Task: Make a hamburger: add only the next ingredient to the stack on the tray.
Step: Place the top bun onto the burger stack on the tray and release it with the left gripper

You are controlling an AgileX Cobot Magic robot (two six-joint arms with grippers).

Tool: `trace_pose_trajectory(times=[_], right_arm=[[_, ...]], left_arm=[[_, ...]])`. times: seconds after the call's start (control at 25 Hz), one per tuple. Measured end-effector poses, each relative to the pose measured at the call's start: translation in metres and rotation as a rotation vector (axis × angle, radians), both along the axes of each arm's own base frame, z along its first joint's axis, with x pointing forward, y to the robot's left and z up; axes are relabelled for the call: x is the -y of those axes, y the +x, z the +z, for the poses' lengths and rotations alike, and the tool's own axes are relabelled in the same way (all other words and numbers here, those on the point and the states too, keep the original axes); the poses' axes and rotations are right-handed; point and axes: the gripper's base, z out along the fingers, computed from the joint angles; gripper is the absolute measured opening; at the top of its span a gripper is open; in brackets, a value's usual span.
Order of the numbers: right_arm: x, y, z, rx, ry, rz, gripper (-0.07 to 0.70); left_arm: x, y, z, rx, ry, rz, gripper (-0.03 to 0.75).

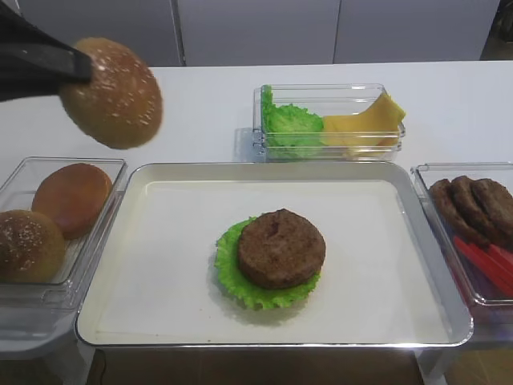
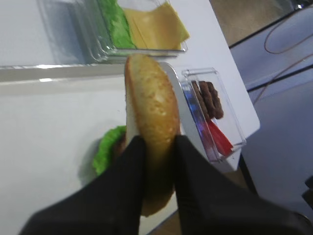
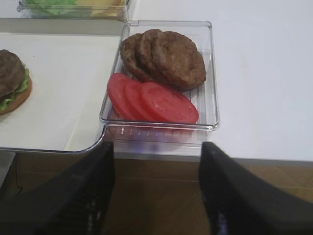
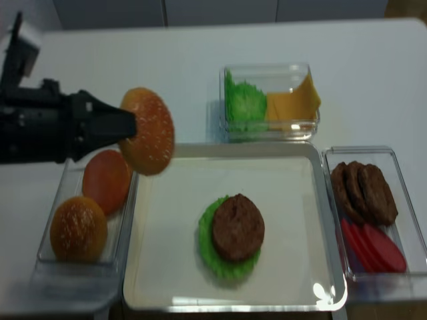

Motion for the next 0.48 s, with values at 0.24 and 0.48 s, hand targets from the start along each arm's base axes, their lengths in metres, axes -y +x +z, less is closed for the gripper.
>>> trace_pose_trajectory(times=[0.24,0.48], right_arm=[[0.000,0.000,0.000,0.000,0.000,0.000,0.416],[0.000,0.000,0.000,0.000,0.000,0.000,0.416]], left_arm=[[0.034,-0.013,-0.027,-0.076,-0.123,-0.052,0.110],[0.049,-0.013,-0.051,-0.126,-0.231,-0.017,0.110]])
